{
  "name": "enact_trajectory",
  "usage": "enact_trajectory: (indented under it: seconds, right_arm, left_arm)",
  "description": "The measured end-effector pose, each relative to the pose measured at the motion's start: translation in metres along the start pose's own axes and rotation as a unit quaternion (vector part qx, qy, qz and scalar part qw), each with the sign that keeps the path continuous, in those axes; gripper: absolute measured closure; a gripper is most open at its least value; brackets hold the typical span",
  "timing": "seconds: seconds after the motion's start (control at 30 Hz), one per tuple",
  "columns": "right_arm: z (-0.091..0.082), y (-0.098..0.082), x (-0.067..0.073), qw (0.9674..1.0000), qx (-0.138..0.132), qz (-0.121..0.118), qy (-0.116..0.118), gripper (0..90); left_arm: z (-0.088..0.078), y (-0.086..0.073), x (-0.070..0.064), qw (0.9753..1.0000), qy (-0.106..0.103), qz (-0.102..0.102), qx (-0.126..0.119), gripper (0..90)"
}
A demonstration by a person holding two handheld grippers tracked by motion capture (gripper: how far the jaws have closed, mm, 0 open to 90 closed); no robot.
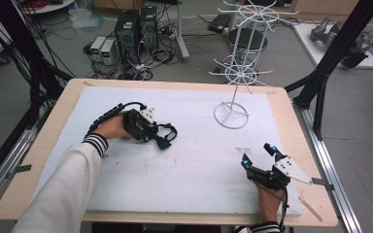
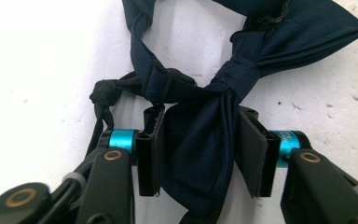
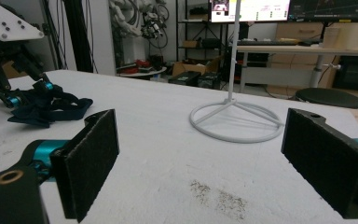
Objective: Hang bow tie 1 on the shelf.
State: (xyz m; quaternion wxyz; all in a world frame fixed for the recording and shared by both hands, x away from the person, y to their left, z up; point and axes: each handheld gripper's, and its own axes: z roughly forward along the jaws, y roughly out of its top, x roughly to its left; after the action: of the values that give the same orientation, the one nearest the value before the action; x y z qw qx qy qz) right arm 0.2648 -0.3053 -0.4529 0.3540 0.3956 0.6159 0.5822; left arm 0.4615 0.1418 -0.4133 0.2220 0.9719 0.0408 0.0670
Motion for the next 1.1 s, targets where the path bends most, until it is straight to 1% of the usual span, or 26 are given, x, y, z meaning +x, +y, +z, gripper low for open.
enact_trajectory:
  seconds: [0.07,0.1,0.17,0.23,0.27,0.3,0.33,0.37,0.4,0.43,0.47,0.53,0.6,0.67,0.73,0.8,0.83,0.87,0.9,0.93,1.0,1.1]
  right_arm:
    - [0.0,0.0,0.0,1.0,0.001,0.001,0.0,10.5]
    - [0.0,0.0,0.0,1.0,0.0,-0.001,-0.002,10.5]
    - [0.0,0.0,0.0,1.0,0.001,0.002,0.0,10.5]
    - [0.0,0.0,0.0,1.0,0.001,0.0,0.0,10.5]
    - [0.0,0.0,0.0,1.0,0.001,0.0,0.0,10.5]
    - [0.0,0.0,0.0,1.0,0.0,-0.001,0.001,10.5]
    - [0.0,0.0,0.0,1.0,0.0,-0.002,0.0,10.5]
    - [0.0,0.0,0.0,1.0,0.001,0.001,0.0,10.5]
    - [0.0,0.0,0.0,1.0,-0.002,-0.003,0.0,10.5]
    - [0.0,0.0,0.0,1.0,0.001,0.0,0.0,10.5]
    - [0.0,0.0,0.0,1.0,0.0,-0.001,0.001,10.5]
    - [0.0,0.0,0.0,1.0,-0.001,-0.002,0.001,10.5]
    - [0.0,0.0,0.0,1.0,-0.002,-0.003,0.0,10.5]
    - [0.0,0.0,0.0,1.0,0.001,0.0,0.0,10.5]
    - [0.0,0.0,0.0,1.0,-0.002,-0.003,0.0,10.5]
    - [0.0,0.0,0.0,1.0,-0.001,-0.003,0.0,10.5]
    - [0.0,0.0,0.0,1.0,0.001,0.0,0.0,10.5]
    - [0.0,0.0,0.0,1.0,0.001,0.0,0.0,10.5]
    - [0.0,0.0,0.0,1.0,-0.001,-0.004,0.0,10.5]
    - [0.0,0.0,0.0,1.0,-0.001,-0.003,0.0,10.5]
    - [0.0,0.0,0.0,1.0,0.0,-0.002,0.0,10.5]
    - [0.0,0.0,0.0,1.0,0.0,-0.003,0.0,10.5]
  left_arm:
    - [0.0,0.0,0.0,1.0,-0.001,-0.001,0.0,60.4]
    - [-0.001,0.0,0.0,1.0,-0.003,-0.007,-0.003,61.4]
    - [-0.002,0.001,0.0,0.9999,-0.004,-0.012,-0.005,63.7]
    - [-0.002,0.002,-0.001,0.9999,-0.004,-0.014,-0.005,68.9]
    - [-0.003,0.002,-0.001,0.9998,-0.005,-0.017,-0.007,68.9]
    - [-0.003,0.002,-0.001,0.9998,-0.006,-0.015,-0.008,70.3]
    - [-0.003,0.002,-0.002,0.9998,-0.006,-0.017,-0.009,71.2]
    - [-0.003,0.002,-0.002,0.9999,-0.006,-0.015,-0.006,72.2]
    - [-0.004,0.002,-0.002,0.9998,-0.006,-0.018,-0.005,73.9]
    - [-0.004,0.002,-0.003,0.9998,-0.003,-0.019,-0.007,74.7]
    - [-0.004,0.002,-0.002,0.9998,-0.002,-0.017,-0.006,75.9]
    - [-0.005,0.002,-0.003,0.9997,0.001,-0.022,-0.007,76.2]
    - [-0.005,0.003,-0.002,0.9997,0.0,-0.022,-0.008,76.5]
    - [-0.005,0.003,-0.003,0.9997,0.003,-0.021,-0.01,76.8]
    - [-0.006,0.002,-0.002,0.9996,0.004,-0.023,-0.013,76.8]
    - [-0.007,0.002,-0.002,0.9997,0.007,-0.021,-0.013,76.8]
    - [-0.008,0.002,-0.002,0.9995,0.008,-0.024,-0.017,76.8]
    - [-0.008,0.002,-0.002,0.9995,0.012,-0.023,-0.019,76.8]
    - [-0.009,0.001,-0.002,0.9994,0.011,-0.025,-0.02,76.8]
    - [-0.009,0.001,-0.002,0.9994,0.009,-0.026,-0.021,76.8]
    - [-0.01,-0.001,-0.002,0.9992,0.013,-0.027,-0.025,76.8]
    - [-0.012,-0.003,-0.001,0.9988,0.013,-0.033,-0.035,76.8]
